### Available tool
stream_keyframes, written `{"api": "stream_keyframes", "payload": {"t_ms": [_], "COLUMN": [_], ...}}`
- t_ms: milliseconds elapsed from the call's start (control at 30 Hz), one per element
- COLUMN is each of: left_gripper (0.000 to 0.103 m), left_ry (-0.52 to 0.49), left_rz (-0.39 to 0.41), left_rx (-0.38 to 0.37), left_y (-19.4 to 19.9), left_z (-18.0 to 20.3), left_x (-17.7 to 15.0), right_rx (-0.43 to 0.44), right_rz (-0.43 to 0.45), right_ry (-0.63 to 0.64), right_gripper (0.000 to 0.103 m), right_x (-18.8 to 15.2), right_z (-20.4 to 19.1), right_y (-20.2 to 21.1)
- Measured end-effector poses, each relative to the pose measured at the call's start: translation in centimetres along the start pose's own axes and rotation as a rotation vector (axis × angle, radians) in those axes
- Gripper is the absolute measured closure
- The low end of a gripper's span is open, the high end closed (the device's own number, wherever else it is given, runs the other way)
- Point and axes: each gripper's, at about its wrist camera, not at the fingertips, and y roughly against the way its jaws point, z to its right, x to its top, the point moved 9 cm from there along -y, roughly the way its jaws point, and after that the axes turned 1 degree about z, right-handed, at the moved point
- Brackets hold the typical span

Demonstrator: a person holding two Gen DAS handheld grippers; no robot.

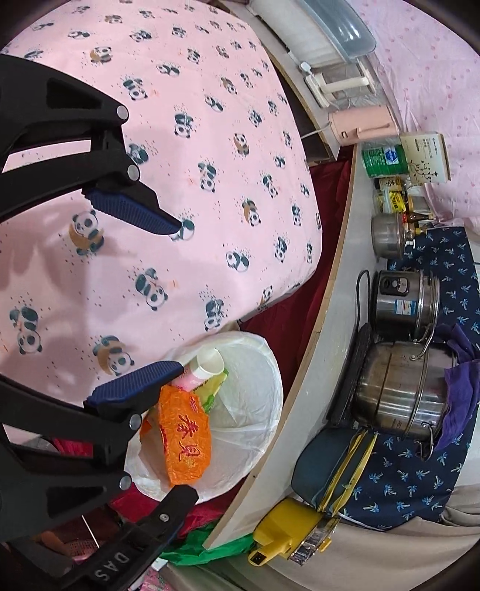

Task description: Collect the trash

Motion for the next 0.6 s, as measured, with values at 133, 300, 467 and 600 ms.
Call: {"api": "stream_keyframes", "payload": {"t_ms": [133,300,467,600], "left_gripper": [0.034,0.028,0.028,0.028], "left_ry": [-0.013,-0.005,-0.003,-0.011], "left_rz": [-0.003,0.012,0.025,0.027], "left_rx": [0.028,0.057,0.062,0.068], "left_y": [0.7,2.0,3.1,3.9], "left_z": [-0.6,-1.2,-1.5,-1.5], "left_x": [-1.1,-2.0,-2.6,-3.3], "right_rx": [-0.008,-0.029,-0.041,-0.055], "right_rz": [-0.013,-0.013,-0.019,-0.025], "right_ry": [0.033,0.085,0.102,0.089], "right_gripper": [0.036,0.027,0.023,0.02], "right_x": [-1.3,-2.6,-3.8,-4.5], "right_z": [-0.4,-0.7,-0.3,0.4], "right_y": [1.0,2.3,3.6,4.4]}}
